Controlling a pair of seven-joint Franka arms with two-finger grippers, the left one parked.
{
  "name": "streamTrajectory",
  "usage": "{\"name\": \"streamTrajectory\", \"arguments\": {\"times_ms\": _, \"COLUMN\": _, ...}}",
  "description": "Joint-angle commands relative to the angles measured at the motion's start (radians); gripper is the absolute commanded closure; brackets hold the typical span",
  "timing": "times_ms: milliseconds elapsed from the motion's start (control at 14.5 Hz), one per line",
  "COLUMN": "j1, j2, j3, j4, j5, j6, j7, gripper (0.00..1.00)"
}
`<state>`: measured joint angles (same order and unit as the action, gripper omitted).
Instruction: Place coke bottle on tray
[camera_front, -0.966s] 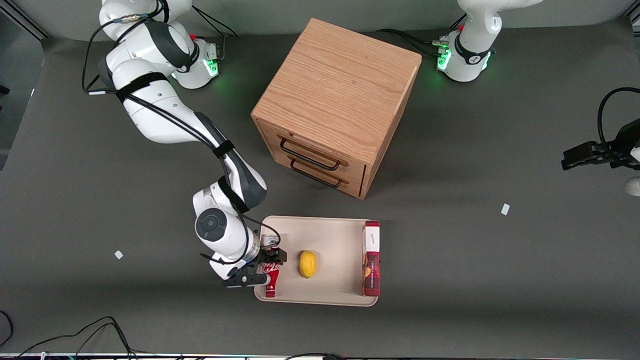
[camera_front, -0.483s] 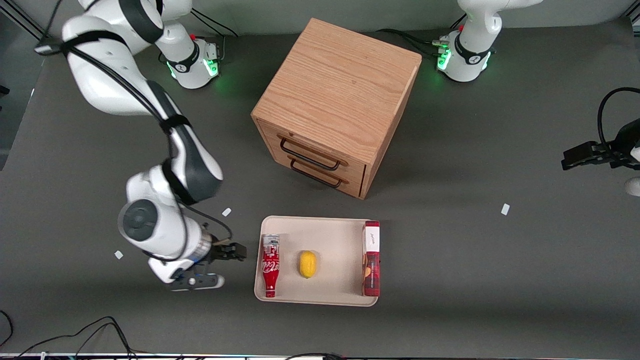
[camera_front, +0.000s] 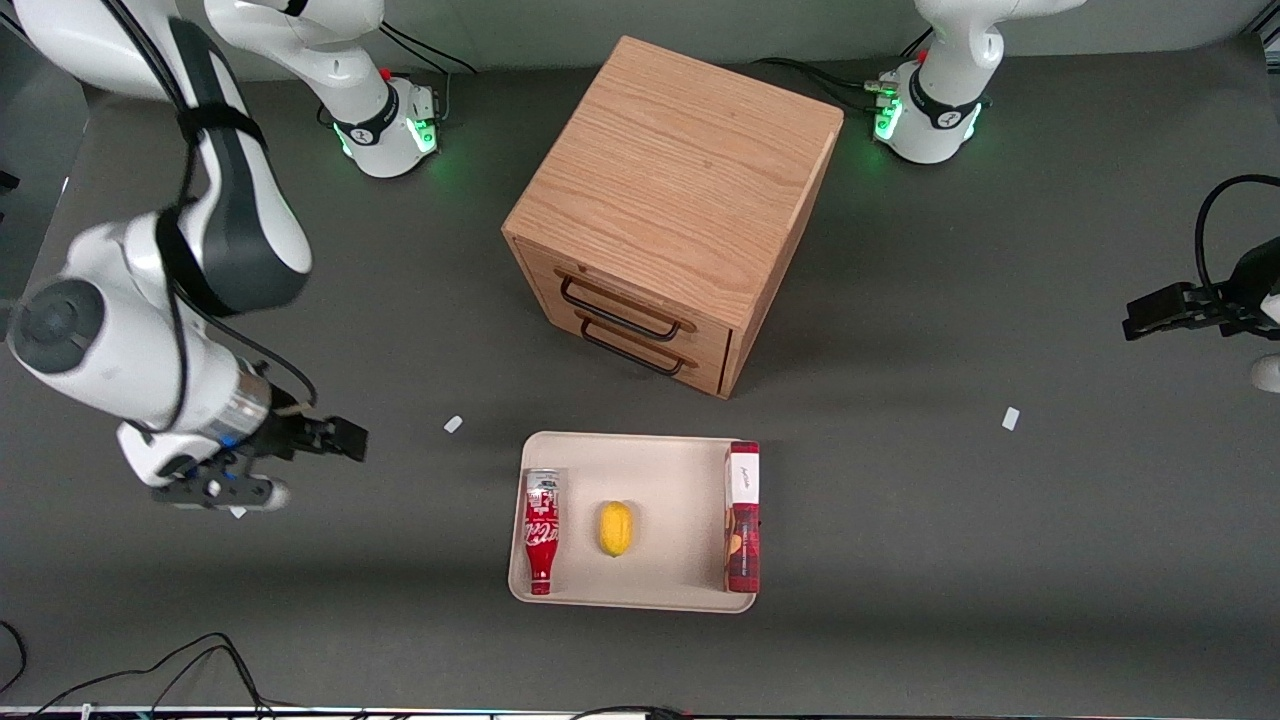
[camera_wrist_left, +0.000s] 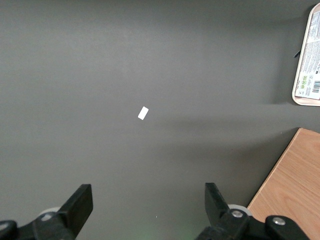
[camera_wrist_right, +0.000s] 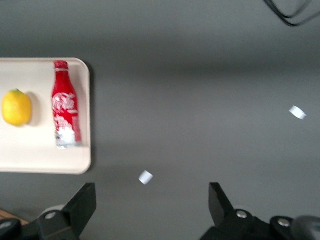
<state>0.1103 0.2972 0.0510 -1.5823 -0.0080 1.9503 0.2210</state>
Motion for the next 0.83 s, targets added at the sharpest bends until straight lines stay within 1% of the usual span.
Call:
{"name": "streamTrajectory", "arguments": {"times_ms": 0, "j1": 0.006, "j2": -0.243, "j3": -0.049, "j4": -0.253, "j5": 0.034, "j6": 0.015, "j7": -0.052, "gripper": 0.0}}
{"name": "streamTrajectory", "arguments": {"times_ms": 138, "j1": 0.005, "j2": -0.355, "j3": -0.056, "j4": -0.338, "j5": 0.033, "j6": -0.01, "j7": -0.058, "gripper": 0.0}}
{"name": "streamTrajectory", "arguments": {"times_ms": 345, "j1": 0.002, "j2": -0.455, "j3": -0.076, "j4": -0.351, "j5": 0.033, "j6": -0.135, "j7": -0.061, "gripper": 0.0}}
{"name": "streamTrajectory", "arguments": {"times_ms": 621, "j1": 0.009, "j2": -0.452, "j3": -0.091, "j4": -0.262, "j5": 0.031, "j6": -0.249, "j7": -0.061, "gripper": 0.0}}
{"name": "streamTrajectory", "arguments": {"times_ms": 759, "j1": 0.011, "j2": -0.451, "j3": -0.098, "j4": -0.248, "j5": 0.025, "j6": -0.258, "j7": -0.063, "gripper": 0.0}}
